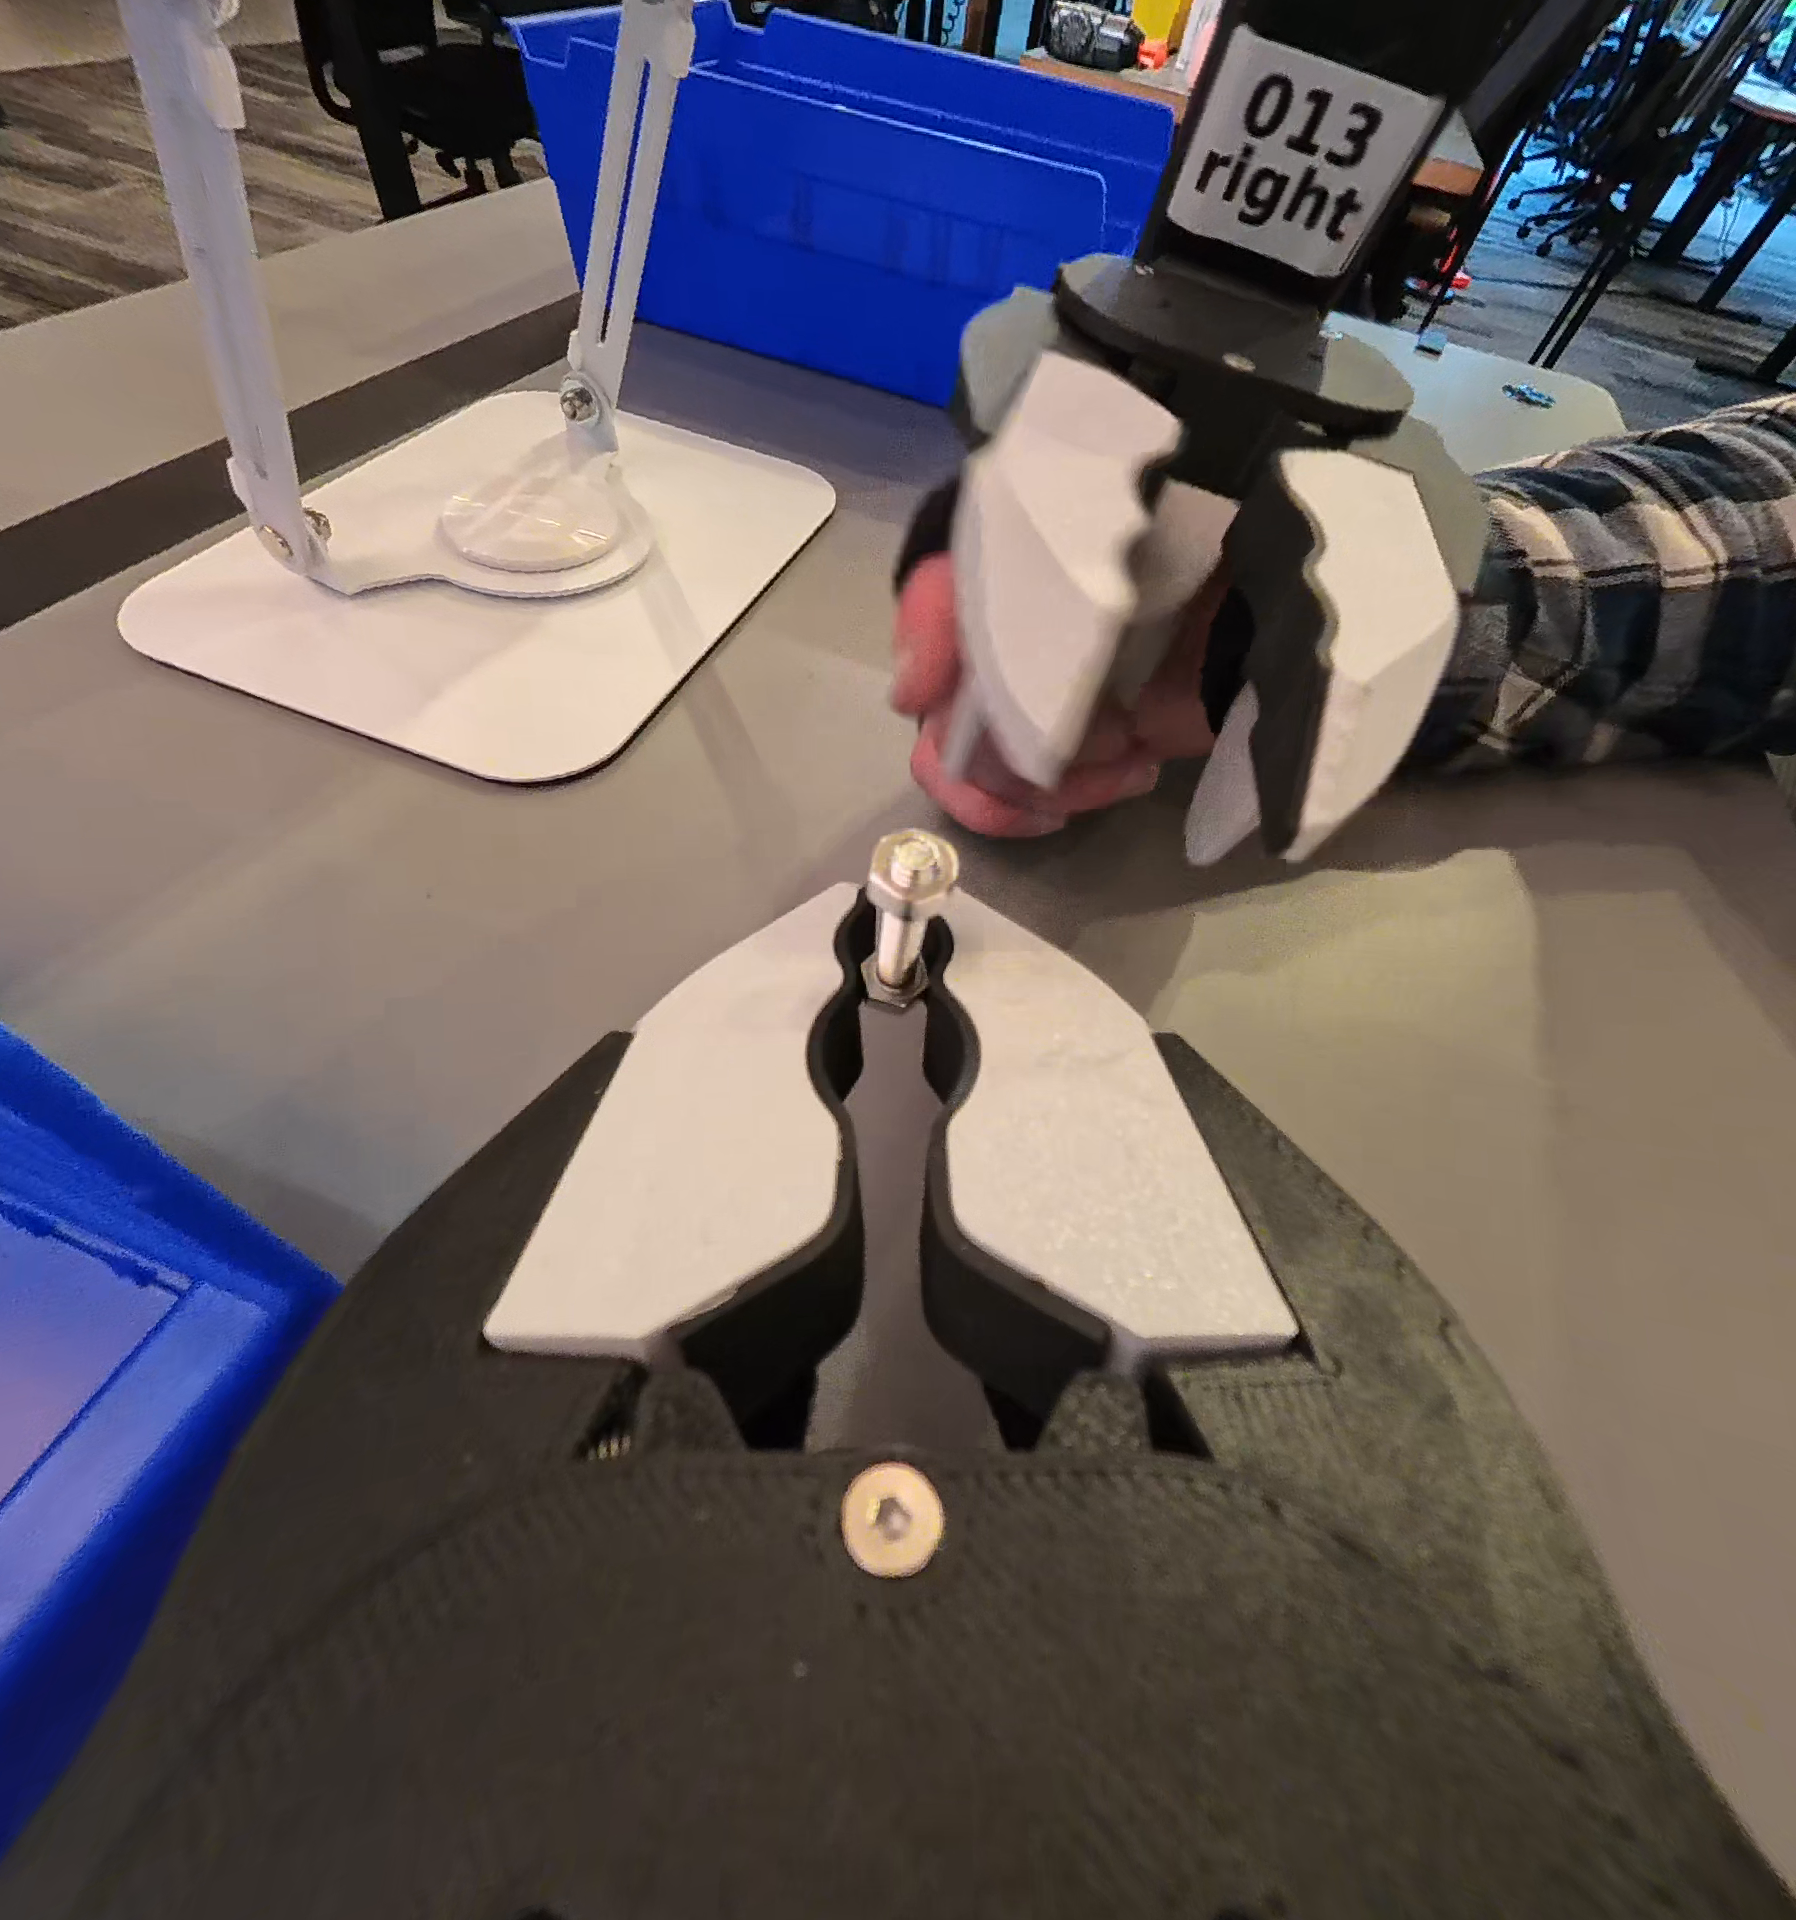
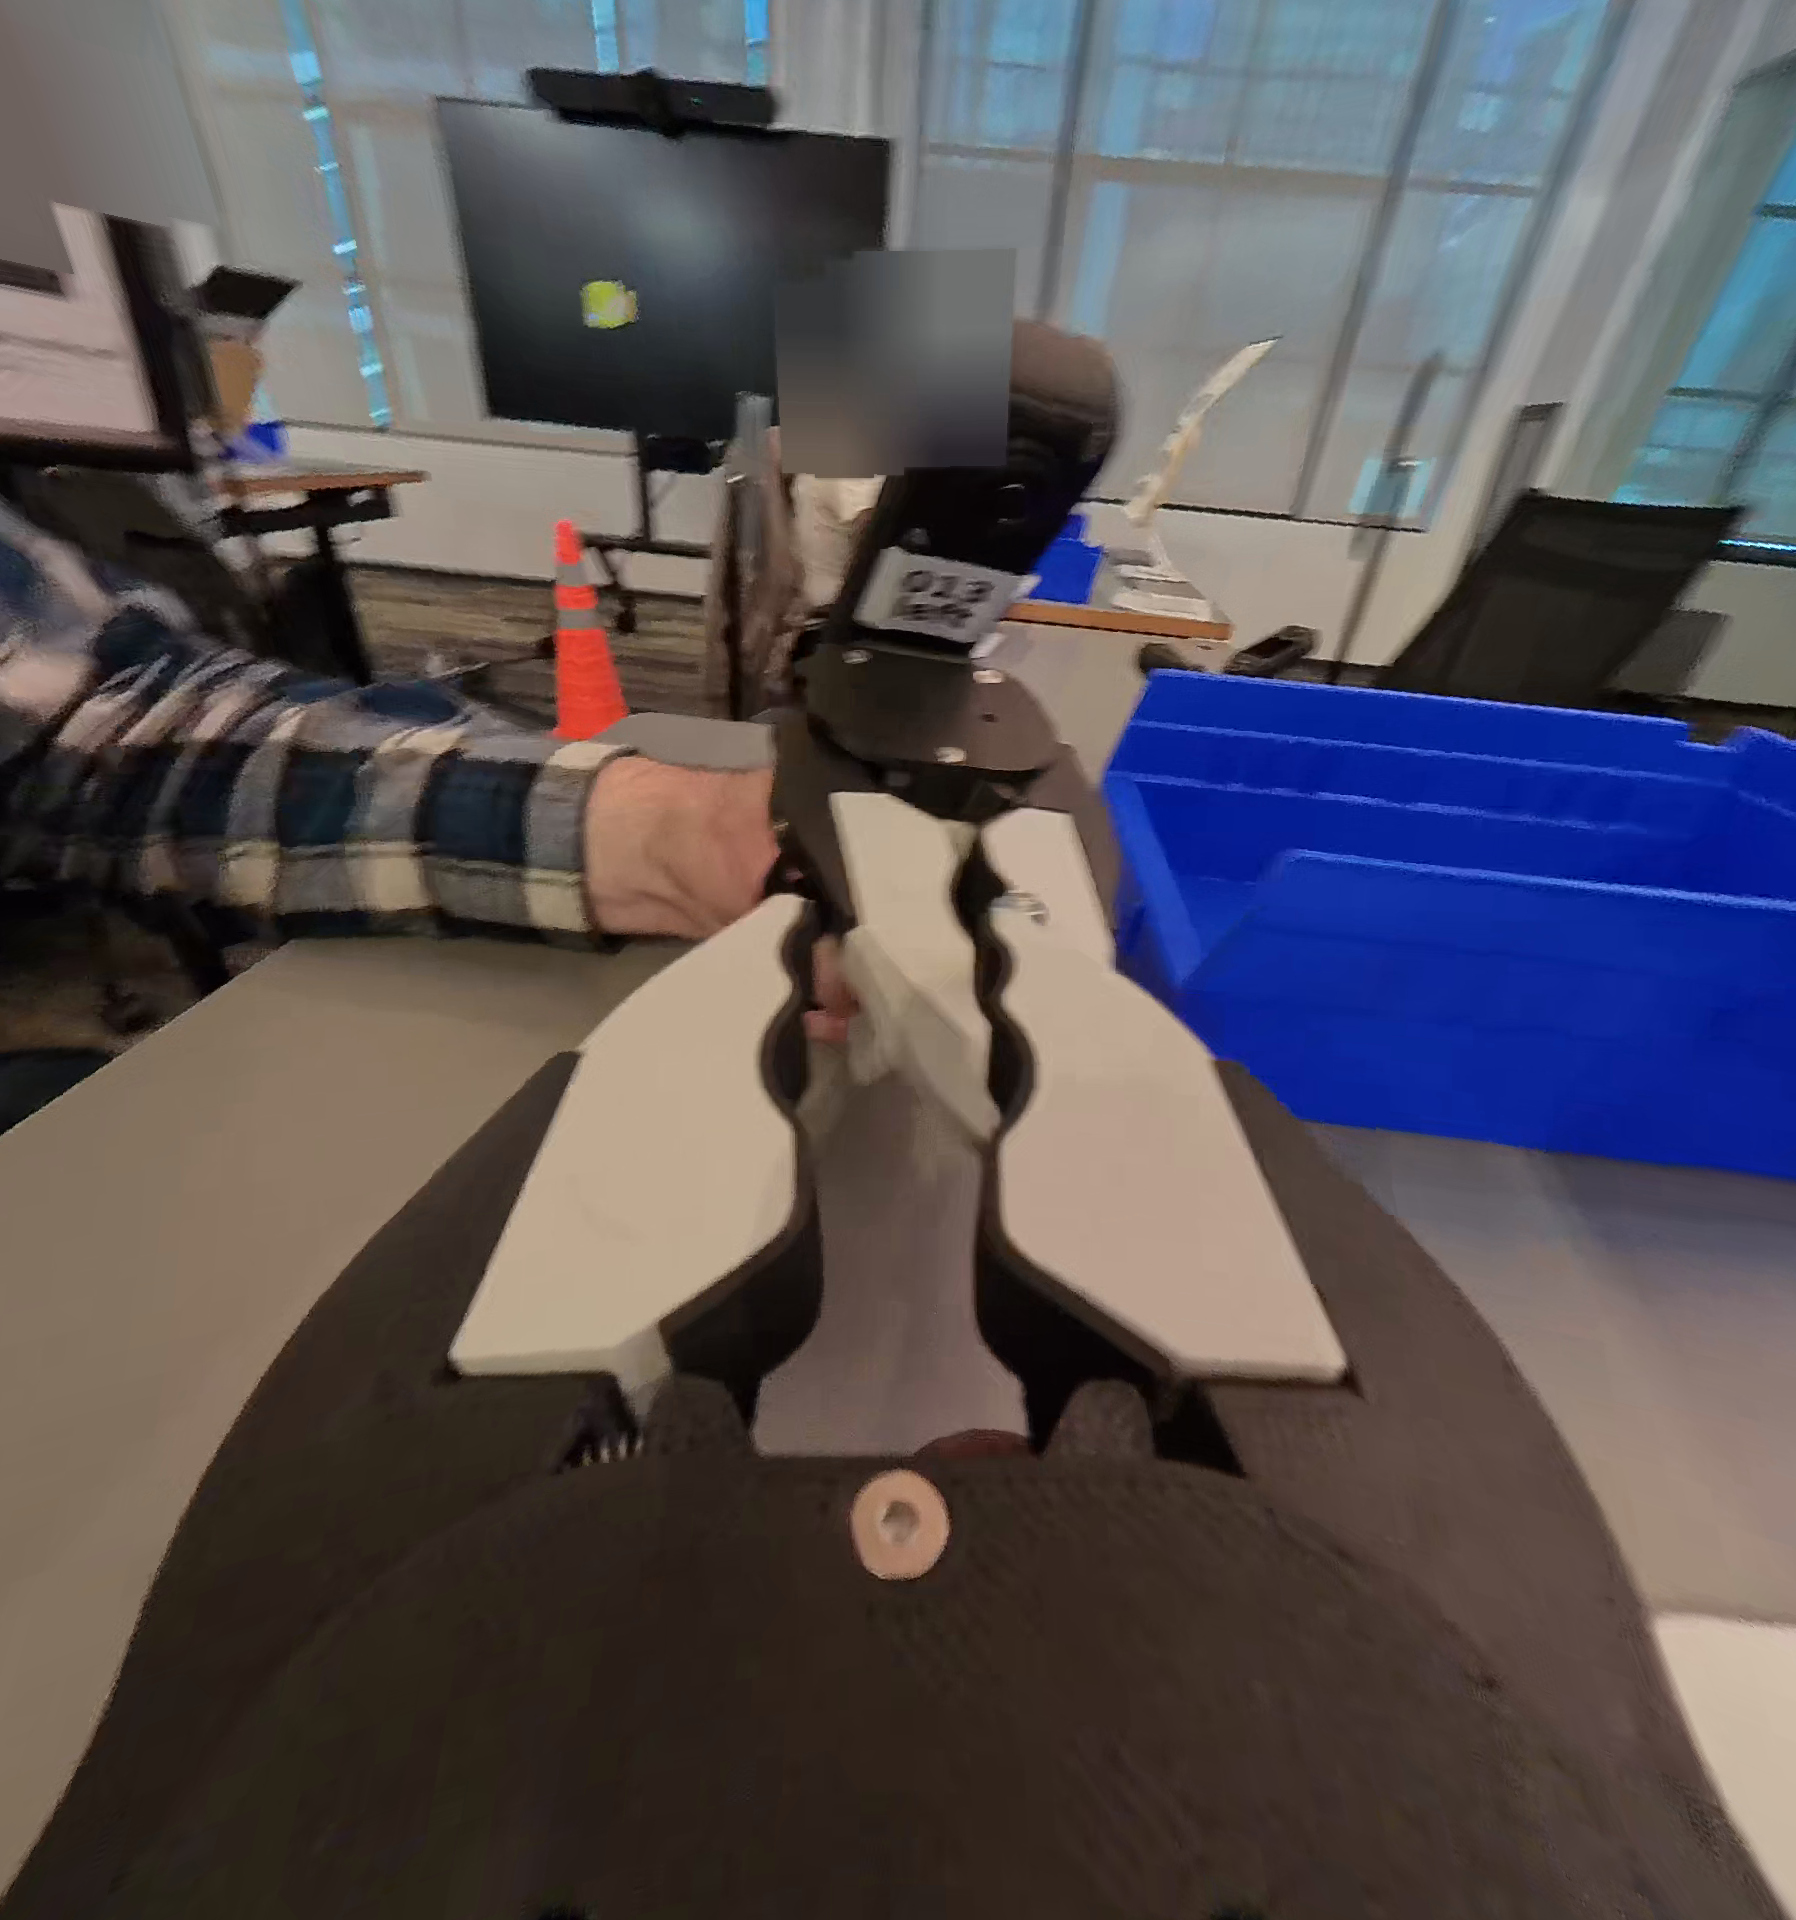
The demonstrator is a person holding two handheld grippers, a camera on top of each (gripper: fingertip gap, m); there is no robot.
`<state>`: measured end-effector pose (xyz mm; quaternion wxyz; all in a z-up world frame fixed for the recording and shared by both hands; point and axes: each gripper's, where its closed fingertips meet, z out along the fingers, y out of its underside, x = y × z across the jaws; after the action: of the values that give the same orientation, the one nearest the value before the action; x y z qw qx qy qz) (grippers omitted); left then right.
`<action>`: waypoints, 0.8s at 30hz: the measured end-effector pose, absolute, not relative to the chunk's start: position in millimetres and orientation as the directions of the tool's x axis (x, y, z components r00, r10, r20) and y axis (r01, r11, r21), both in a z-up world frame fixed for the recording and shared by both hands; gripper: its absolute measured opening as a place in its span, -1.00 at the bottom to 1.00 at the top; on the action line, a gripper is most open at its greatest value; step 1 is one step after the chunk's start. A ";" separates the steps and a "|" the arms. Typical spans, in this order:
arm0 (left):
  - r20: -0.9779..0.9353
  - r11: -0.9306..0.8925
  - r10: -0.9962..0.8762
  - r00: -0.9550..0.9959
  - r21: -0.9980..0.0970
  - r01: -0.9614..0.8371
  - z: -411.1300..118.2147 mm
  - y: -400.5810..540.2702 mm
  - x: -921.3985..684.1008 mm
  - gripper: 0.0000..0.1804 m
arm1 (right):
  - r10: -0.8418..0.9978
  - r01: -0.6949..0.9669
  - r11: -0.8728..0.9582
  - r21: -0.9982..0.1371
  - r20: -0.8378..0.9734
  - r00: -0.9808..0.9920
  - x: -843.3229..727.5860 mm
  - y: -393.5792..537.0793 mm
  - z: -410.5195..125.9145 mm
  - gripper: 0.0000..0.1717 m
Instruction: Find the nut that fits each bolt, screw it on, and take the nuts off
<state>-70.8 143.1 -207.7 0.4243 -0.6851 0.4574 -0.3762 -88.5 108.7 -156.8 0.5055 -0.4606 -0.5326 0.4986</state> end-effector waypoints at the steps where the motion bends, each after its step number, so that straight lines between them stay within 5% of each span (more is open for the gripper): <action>1: 0.124 -0.219 -0.947 0.297 -0.924 -0.314 -208.5 142.7 -70.3 -0.93 | 0.998 -0.022 0.061 -0.998 0.061 -0.021 -87.4 116.7 -155.1 -0.46; 5: 0.114 -0.212 -0.950 0.290 -0.920 -0.331 -210.4 140.9 -67.8 -0.93 | 1.000 -0.004 0.022 -1.000 0.022 -0.001 -95.8 125.5 -156.9 -0.22; 9: 0.121 -0.217 -0.949 0.292 -0.922 -0.322 -209.5 141.8 -68.5 -0.93 | 0.998 0.068 0.059 -0.996 0.056 -0.035 -110.1 116.2 -166.4 -0.22; 13: 0.118 -0.217 -0.945 0.305 -0.925 -0.313 -208.5 143.9 -69.7 -0.93 | 0.995 0.069 0.085 -0.994 0.082 -0.052 -108.3 109.6 -167.0 -0.33; 16: 0.129 -0.226 -0.943 0.305 -0.925 -0.306 -208.0 144.9 -70.3 -0.93 | 0.979 0.024 0.089 -0.996 0.083 -0.185 -93.7 90.4 -162.5 -0.60; 18: 0.127 -0.223 -0.945 0.303 -0.925 -0.308 -208.3 144.4 -70.1 -0.93 | 0.995 0.006 0.054 -0.999 0.054 -0.082 -93.5 108.2 -158.2 -0.50; 24: 0.109 -0.206 -0.951 0.291 -0.921 -0.330 -210.2 141.9 -67.9 -0.93 | 0.996 0.054 0.085 -0.995 0.086 0.015 -103.2 127.3 -163.5 -0.72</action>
<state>-67.9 141.9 -210.2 0.4216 -0.6839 0.4680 -0.3681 -103.2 127.3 -163.5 0.5119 -0.4957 -0.5297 0.4602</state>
